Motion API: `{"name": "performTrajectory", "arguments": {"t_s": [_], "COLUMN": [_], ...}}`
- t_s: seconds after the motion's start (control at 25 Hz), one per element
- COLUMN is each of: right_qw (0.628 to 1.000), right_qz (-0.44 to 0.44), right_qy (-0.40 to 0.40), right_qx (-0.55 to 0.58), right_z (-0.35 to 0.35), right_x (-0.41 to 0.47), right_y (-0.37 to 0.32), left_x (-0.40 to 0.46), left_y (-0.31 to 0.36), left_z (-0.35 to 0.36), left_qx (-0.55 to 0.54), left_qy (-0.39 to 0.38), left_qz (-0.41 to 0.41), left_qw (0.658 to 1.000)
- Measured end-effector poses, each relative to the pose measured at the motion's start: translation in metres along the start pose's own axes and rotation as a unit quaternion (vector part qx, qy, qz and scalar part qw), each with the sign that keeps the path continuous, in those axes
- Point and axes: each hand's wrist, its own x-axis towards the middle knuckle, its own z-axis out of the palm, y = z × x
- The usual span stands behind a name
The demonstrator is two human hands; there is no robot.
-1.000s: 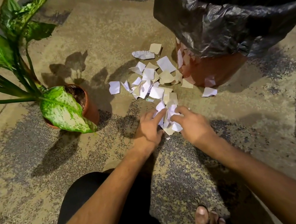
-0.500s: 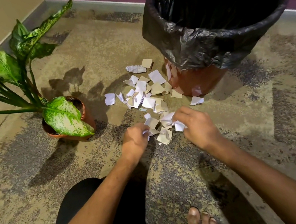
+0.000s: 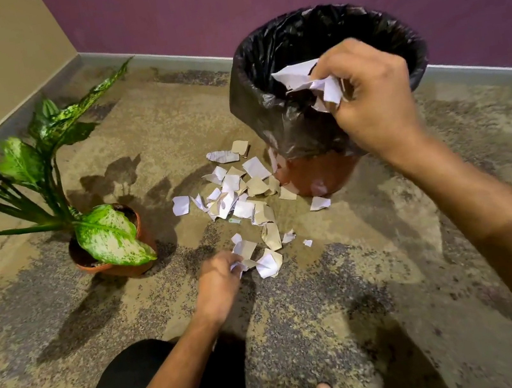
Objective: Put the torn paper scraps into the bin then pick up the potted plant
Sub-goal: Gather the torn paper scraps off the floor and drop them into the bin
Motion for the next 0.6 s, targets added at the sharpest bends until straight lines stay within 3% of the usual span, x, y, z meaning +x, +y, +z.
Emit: {"name": "performTrajectory", "arguments": {"t_s": [0.08, 0.2, 0.32, 0.6], "right_qw": [0.999, 0.982, 0.969, 0.971], "right_qz": [0.031, 0.088, 0.124, 0.196], "right_qy": [-0.018, -0.115, -0.181, -0.134], "right_qx": [-0.041, -0.121, -0.112, -0.021], "right_z": [-0.003, 0.000, 0.005, 0.001], "right_x": [0.017, 0.027, 0.027, 0.027], "right_y": [0.019, 0.042, 0.048, 0.038], "left_x": [-0.002, -0.003, 0.003, 0.022], "left_y": [0.001, 0.012, 0.036, 0.126], "left_z": [-0.002, -0.005, -0.015, -0.072], "left_qx": [0.003, 0.000, 0.000, -0.140], "left_qy": [0.009, 0.014, 0.047, 0.195], "left_qz": [-0.004, -0.005, 0.022, 0.120], "left_qw": [1.000, 1.000, 0.999, 0.963]}}
